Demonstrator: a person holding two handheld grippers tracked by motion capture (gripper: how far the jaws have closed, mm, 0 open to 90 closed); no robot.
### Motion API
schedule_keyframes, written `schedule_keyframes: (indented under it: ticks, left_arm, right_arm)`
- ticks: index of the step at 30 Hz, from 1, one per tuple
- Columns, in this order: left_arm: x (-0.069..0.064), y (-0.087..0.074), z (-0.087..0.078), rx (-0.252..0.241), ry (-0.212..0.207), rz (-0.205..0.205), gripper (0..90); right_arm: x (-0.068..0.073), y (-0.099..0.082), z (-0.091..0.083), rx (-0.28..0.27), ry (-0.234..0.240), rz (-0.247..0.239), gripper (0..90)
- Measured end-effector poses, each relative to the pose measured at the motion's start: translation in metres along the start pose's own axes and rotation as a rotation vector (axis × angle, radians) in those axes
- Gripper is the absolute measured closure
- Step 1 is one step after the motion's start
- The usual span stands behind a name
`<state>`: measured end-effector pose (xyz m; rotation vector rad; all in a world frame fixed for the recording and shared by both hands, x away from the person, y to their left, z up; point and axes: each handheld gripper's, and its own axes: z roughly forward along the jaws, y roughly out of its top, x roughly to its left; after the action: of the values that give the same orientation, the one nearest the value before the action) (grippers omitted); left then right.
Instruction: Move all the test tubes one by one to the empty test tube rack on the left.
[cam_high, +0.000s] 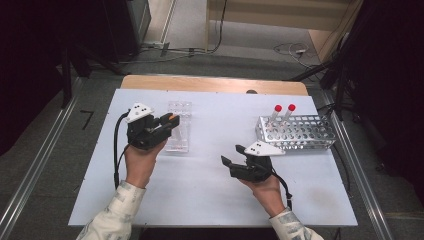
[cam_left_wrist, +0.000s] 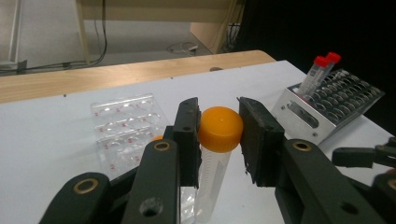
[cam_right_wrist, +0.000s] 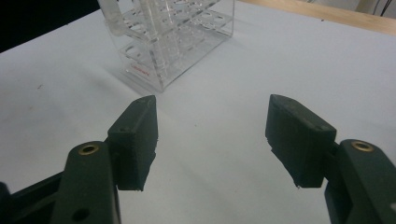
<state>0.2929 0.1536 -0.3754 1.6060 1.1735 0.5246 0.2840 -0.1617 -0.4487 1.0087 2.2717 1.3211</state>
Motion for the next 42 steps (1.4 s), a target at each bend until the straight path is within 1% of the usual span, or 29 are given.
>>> schedule_keyframes:
  ticks: [4, 12, 18, 23, 27, 32, 33, 36, 39, 40, 42]
  left_arm:
    - [0.004, 0.003, 0.003, -0.001, 0.015, -0.009, 70.0]
    - [0.009, 0.004, 0.007, -0.004, 0.045, -0.008, 69.9]
    - [0.009, 0.003, 0.011, -0.003, 0.071, 0.007, 69.9]
    - [0.008, 0.001, 0.016, 0.001, 0.083, 0.018, 69.9]
    - [0.009, -0.007, 0.021, 0.017, 0.099, 0.025, 69.8]
    - [0.009, -0.022, 0.030, 0.051, 0.115, 0.034, 69.5]
    - [0.009, -0.025, 0.032, 0.058, 0.123, 0.037, 68.8]
    - [0.009, -0.030, 0.033, 0.065, 0.122, 0.040, 65.5]
    - [0.008, -0.032, 0.034, 0.070, 0.132, 0.044, 60.3]
    - [0.008, -0.032, 0.034, 0.070, 0.134, 0.046, 60.1]
    - [0.008, -0.032, 0.031, 0.065, 0.140, 0.038, 57.9]
  right_arm:
    - [-0.002, -0.001, 0.000, 0.006, -0.006, 0.003, 32.2]
    - [-0.002, -0.001, -0.001, 0.006, -0.008, 0.007, 32.1]
    - [-0.003, -0.001, -0.001, 0.006, -0.007, 0.007, 32.1]
    - [-0.003, -0.002, -0.001, 0.006, -0.007, 0.005, 32.1]
    - [-0.003, -0.002, -0.001, 0.004, -0.007, 0.002, 32.1]
    - [-0.003, -0.002, -0.001, 0.008, -0.007, 0.007, 32.0]
    - [-0.003, -0.002, -0.001, 0.009, -0.008, 0.007, 32.1]
    - [-0.003, -0.002, -0.001, 0.009, -0.009, 0.008, 32.1]
    - [-0.004, -0.003, -0.001, 0.011, -0.009, 0.005, 32.1]
    - [-0.004, -0.003, -0.001, 0.011, -0.009, 0.005, 32.1]
    - [-0.004, -0.002, -0.001, 0.009, -0.013, 0.005, 32.1]
